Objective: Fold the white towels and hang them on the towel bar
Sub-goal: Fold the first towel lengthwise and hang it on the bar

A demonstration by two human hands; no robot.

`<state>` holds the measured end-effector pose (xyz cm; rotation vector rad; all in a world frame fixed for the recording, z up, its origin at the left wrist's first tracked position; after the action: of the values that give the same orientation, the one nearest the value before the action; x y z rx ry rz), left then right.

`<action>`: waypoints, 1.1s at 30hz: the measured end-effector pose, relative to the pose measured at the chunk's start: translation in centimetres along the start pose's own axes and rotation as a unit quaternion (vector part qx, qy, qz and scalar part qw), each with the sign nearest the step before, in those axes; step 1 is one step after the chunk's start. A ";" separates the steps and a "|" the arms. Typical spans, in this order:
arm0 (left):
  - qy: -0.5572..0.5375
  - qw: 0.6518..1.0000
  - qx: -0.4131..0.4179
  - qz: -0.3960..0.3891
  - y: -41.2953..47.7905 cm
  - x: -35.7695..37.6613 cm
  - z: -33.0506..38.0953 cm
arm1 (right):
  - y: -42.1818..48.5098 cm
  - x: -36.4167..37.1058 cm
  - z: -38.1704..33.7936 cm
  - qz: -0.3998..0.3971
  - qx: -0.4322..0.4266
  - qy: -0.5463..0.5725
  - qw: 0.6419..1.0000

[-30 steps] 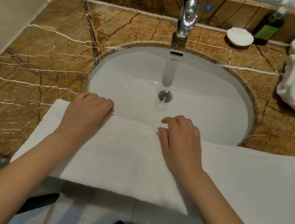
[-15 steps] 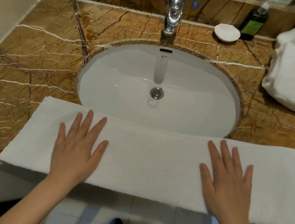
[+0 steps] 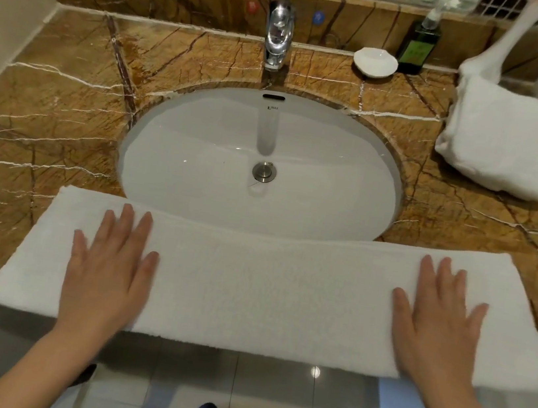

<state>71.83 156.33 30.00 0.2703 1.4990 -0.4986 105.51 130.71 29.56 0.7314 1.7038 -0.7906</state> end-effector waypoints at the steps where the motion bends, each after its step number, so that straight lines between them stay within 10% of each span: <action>1: -0.002 1.000 0.026 0.009 -0.5 -0.2 2.0 | -0.8 0.1 -2.2 0.002 -0.036 0.010 0.999; 5: -0.014 0.986 0.164 0.006 -3.2 1.2 11.3 | -5.5 3.0 -12.6 -0.026 -0.219 0.040 0.975; 12: 0.034 0.983 0.178 0.000 -3.0 3.5 12.5 | -6.4 5.2 -14.9 -0.051 -0.243 -0.008 0.969; 33: -0.054 0.998 -0.020 -0.006 -2.4 1.9 8.5 | -3.2 5.3 -15.8 -0.127 -0.222 -0.019 0.966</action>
<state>78.11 149.96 29.01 0.1994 1.4039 -0.4841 92.81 141.91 28.26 0.1911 1.8748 -0.5553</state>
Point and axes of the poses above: each hand's wrist, its own y-axis towards the middle knuckle, its own x-axis out of the palm, z = x × y, the point moved 9 cm from there along y, towards the middle knuckle, and after that the axes turned 4 degrees about y, right-handed, at the moved point
